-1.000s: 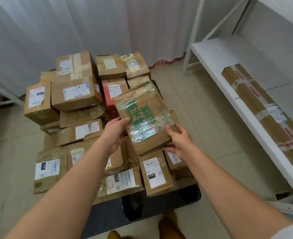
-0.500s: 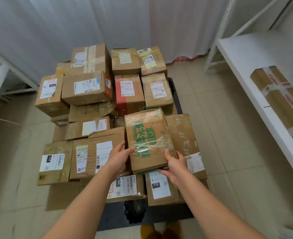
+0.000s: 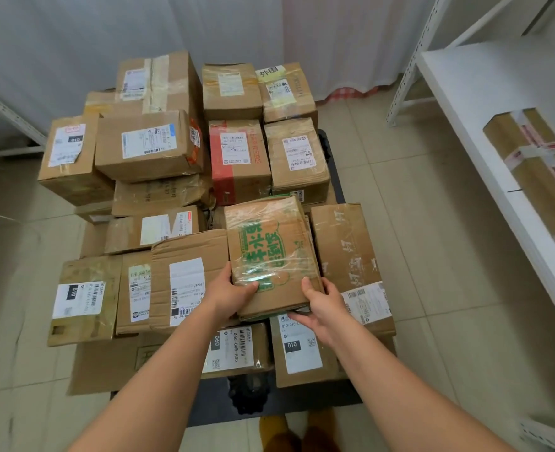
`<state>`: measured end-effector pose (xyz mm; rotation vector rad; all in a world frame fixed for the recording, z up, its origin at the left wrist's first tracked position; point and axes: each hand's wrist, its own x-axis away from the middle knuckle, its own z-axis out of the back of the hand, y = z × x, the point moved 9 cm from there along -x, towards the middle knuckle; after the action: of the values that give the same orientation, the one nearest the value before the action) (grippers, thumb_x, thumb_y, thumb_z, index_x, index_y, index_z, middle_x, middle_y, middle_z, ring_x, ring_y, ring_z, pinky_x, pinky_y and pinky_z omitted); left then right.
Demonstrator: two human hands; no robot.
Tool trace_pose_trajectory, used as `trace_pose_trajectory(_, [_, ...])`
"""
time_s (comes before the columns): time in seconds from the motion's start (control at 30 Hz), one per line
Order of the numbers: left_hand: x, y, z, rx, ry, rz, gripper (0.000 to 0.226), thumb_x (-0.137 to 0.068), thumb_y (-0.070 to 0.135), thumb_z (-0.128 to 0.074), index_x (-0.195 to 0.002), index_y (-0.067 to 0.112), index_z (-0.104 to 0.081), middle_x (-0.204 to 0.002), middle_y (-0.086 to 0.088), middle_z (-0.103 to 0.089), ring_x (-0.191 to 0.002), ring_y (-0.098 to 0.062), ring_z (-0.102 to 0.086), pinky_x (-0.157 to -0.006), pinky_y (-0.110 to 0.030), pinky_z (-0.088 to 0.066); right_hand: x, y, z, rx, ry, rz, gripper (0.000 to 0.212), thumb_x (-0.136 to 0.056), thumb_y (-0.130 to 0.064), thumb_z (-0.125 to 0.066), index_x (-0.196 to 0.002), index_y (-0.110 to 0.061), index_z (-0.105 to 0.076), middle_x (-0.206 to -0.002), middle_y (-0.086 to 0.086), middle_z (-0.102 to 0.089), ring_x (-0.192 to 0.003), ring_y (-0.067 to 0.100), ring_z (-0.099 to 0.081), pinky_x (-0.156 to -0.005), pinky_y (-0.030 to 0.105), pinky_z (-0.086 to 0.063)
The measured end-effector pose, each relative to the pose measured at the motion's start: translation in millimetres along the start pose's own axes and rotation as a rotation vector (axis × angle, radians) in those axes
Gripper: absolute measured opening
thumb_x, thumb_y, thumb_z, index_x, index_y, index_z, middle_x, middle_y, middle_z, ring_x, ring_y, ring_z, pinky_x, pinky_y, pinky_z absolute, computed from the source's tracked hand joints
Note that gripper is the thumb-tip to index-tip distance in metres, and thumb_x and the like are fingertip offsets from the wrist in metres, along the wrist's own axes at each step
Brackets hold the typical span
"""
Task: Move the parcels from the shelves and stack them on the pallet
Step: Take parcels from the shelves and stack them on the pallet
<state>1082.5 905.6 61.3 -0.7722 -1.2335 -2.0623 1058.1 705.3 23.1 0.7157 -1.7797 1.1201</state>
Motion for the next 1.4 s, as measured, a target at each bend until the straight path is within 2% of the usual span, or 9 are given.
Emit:
trace_pose_trajectory(0.1, [-3.8, 2.0, 2.5, -0.071, 0.019, -0.002, 0.076, -0.090, 0.033, -0.069, -0.154, 0.026, -0.029, -0.141, -0.002, -0.054, -0.119, -0.023, -0.057, -0.083, -0.025, -0.048, 0.3, 1.5, -0.4, 0.013, -0.008, 0.009, 0.066, -0.095, -0.018, -0.062, -0.151, -0.022, -0.028, -0.148, 0.012, -0.039, -0.125, 0.036, -0.050, -0.080, 0.047, -0.058])
trace_pose_trajectory(0.2, [-6.0, 3.0, 2.7, -0.096, 0.027, 0.006, 0.080, -0.091, 0.034, -0.068, -0.156, 0.029, -0.022, -0.147, -0.002, -0.049, -0.126, -0.025, -0.052, -0.101, -0.034, -0.046, 1.2, 2.7, 1.0, -0.002, 0.000, 0.026, 0.065, -0.095, -0.019, -0.061, -0.151, -0.023, -0.029, -0.147, 0.011, -0.040, -0.117, 0.035, -0.055, -0.078, 0.044, -0.059])
trace_pose_trajectory(0.33, [-10.4, 9.3, -2.7, -0.061, 0.004, -0.006, 0.085, -0.091, 0.032, -0.069, -0.157, 0.033, -0.015, -0.148, 0.000, -0.047, -0.127, -0.025, -0.051, -0.104, -0.034, -0.044, -1.4, 2.3, 7.6, -0.009, 0.030, 0.041, 0.062, -0.095, -0.023, -0.061, -0.150, -0.024, -0.031, -0.143, 0.012, -0.044, -0.113, 0.035, -0.058, -0.084, 0.048, -0.059])
trace_pose_trajectory(0.6, [-14.4, 1.9, -5.9, 0.110, -0.008, 0.039, 0.086, -0.081, 0.029, -0.081, -0.151, 0.029, -0.032, -0.134, -0.003, -0.057, -0.114, -0.025, -0.060, -0.101, -0.044, -0.051, -8.6, -9.5, 14.8, 0.170, 0.096, 0.057, 0.068, -0.096, -0.032, -0.061, -0.153, -0.030, -0.024, -0.139, 0.009, -0.048, -0.110, 0.032, -0.060, -0.071, 0.037, -0.061])
trace_pose_trajectory(0.77, [-13.3, 3.3, -3.6, 0.008, 0.011, 0.057, 0.090, -0.082, 0.031, -0.079, -0.154, 0.018, -0.027, -0.143, -0.007, -0.051, -0.126, -0.027, -0.053, -0.106, -0.042, -0.046, -12.6, -14.2, 20.8, 0.283, 0.118, 0.037, 0.070, -0.095, -0.034, -0.062, -0.153, -0.029, -0.024, -0.135, 0.008, -0.052, -0.107, 0.030, -0.061, -0.091, 0.046, -0.056])
trace_pose_trajectory(0.9, [-13.6, 5.7, -1.7, -0.036, 0.010, 0.034, 0.086, -0.082, 0.030, -0.079, -0.153, 0.023, -0.031, -0.144, -0.005, -0.051, -0.128, -0.026, -0.051, -0.107, -0.043, -0.045, -13.0, -15.5, 23.8, 0.341, 0.116, 0.042, 0.070, -0.094, -0.038, -0.062, -0.153, -0.029, -0.026, -0.130, 0.005, -0.055, -0.104, 0.027, -0.061, -0.092, 0.044, -0.055])
trace_pose_trajectory(1.2, [-10.6, 6.2, 0.5, -0.007, 0.019, 0.032, 0.080, -0.084, 0.023, -0.078, -0.151, 0.023, -0.035, -0.142, -0.005, -0.053, -0.125, -0.027, -0.052, -0.106, -0.044, -0.045, -14.2, -15.7, 22.4, 0.378, 0.104, 0.067, 0.066, -0.095, -0.036, -0.061, -0.152, -0.026, -0.030, -0.133, 0.005, -0.054, -0.107, 0.026, -0.060, -0.091, 0.041, -0.055])
trace_pose_trajectory(1.33, [-5.7, 7.0, 6.3, -0.007, 0.048, 0.027, 0.069, -0.089, 0.022, -0.072, -0.148, 0.025, -0.037, -0.138, -0.005, -0.054, -0.107, -0.021, -0.051, -0.093, -0.037, -0.046, -14.2, -17.1, 14.8, 0.431, 0.089, 0.080, 0.066, -0.095, -0.038, -0.060, -0.152, -0.026, -0.029, -0.136, 0.004, -0.052, -0.108, 0.026, -0.060, -0.083, 0.034, -0.057])
trace_pose_trajectory(1.4, [-4.5, 6.5, 10.0, -0.022, 0.067, 0.023, 0.065, -0.091, 0.023, -0.070, -0.148, 0.026, -0.038, -0.138, -0.006, -0.054, -0.110, -0.025, -0.052, -0.094, -0.040, -0.046, -13.8, -18.8, 10.9, 0.477, 0.087, 0.100, 0.067, -0.095, -0.041, -0.060, -0.152, -0.026, -0.029, -0.135, 0.003, -0.052, -0.105, 0.025, -0.062, -0.082, 0.033, -0.057])
